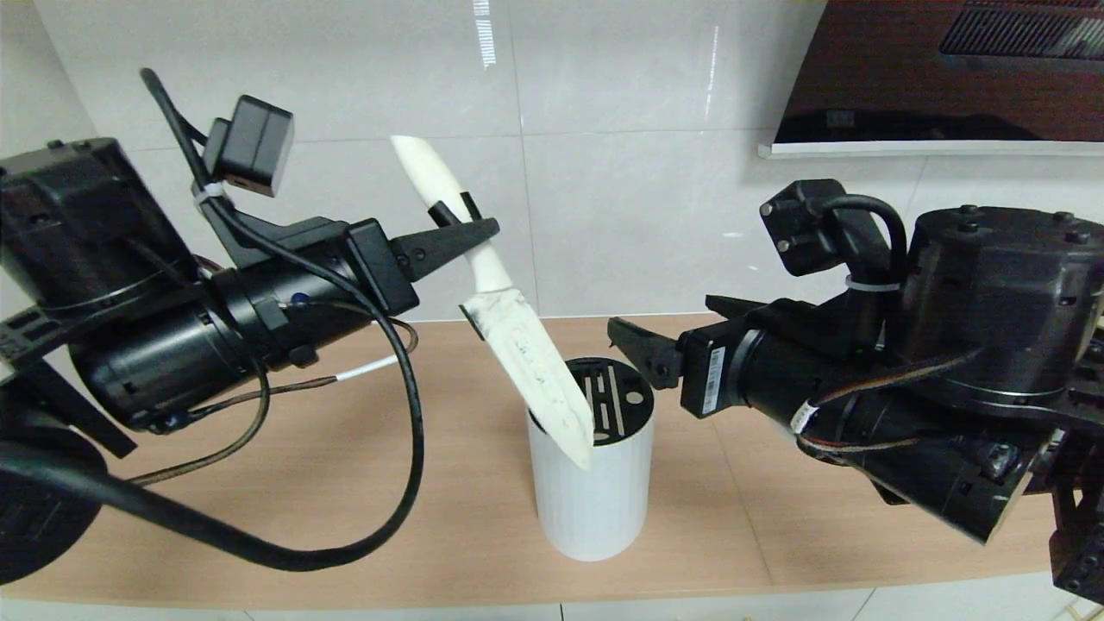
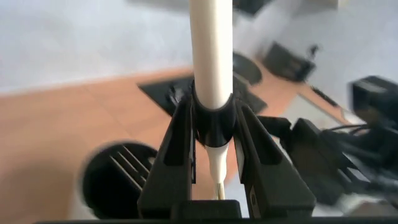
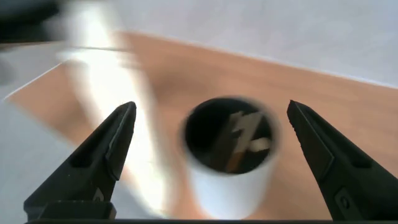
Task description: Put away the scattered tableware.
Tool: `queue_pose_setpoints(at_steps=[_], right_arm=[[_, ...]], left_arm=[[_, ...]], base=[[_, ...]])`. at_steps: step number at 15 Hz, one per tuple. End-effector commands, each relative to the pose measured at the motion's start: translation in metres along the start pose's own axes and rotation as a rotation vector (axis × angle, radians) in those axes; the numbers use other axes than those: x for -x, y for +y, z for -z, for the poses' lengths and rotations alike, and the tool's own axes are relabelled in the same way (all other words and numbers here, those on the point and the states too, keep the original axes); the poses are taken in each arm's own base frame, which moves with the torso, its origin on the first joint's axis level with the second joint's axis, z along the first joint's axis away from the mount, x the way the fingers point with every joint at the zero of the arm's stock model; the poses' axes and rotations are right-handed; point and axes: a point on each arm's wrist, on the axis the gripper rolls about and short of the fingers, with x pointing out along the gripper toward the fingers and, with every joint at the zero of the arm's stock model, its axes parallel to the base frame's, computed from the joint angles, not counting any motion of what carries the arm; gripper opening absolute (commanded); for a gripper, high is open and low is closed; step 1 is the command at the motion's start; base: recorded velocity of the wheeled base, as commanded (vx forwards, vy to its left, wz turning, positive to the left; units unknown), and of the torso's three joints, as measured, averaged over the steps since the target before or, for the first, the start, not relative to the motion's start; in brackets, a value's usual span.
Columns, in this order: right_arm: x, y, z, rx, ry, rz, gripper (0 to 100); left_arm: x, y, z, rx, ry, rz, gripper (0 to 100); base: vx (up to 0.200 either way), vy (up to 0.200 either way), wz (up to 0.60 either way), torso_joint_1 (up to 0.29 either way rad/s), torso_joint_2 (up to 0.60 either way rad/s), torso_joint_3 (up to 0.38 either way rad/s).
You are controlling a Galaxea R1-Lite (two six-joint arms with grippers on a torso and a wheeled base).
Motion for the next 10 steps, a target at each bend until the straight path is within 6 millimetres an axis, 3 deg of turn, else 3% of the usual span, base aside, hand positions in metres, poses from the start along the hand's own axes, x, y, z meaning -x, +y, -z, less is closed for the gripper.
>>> queue_pose_setpoints(at_steps=[1,7,10], right_arm=[[0.004,-0.007,-0.007,-0.007,-0.023,0.017,100],[0.004,-0.007,-0.007,-0.007,-0.023,0.017,100],[0.003,-0.006,-0.006,-0.006,-0.02,0.017,100]], left_arm=[[0.01,-0.002,-0.012,-0.055,-0.044,-0.01,0],[0.005,0.003,-0.008,-0.269,-0.024,-0.017,0],[-0.006,0.011,-0.004,-0.286,-0.007,-0.025,0]], base=[[0.0,0.0,0.0,0.0,0.0,0.0],[0.0,0.0,0.0,0.0,0.0,0.0],[0.0,0.0,0.0,0.0,0.0,0.0]])
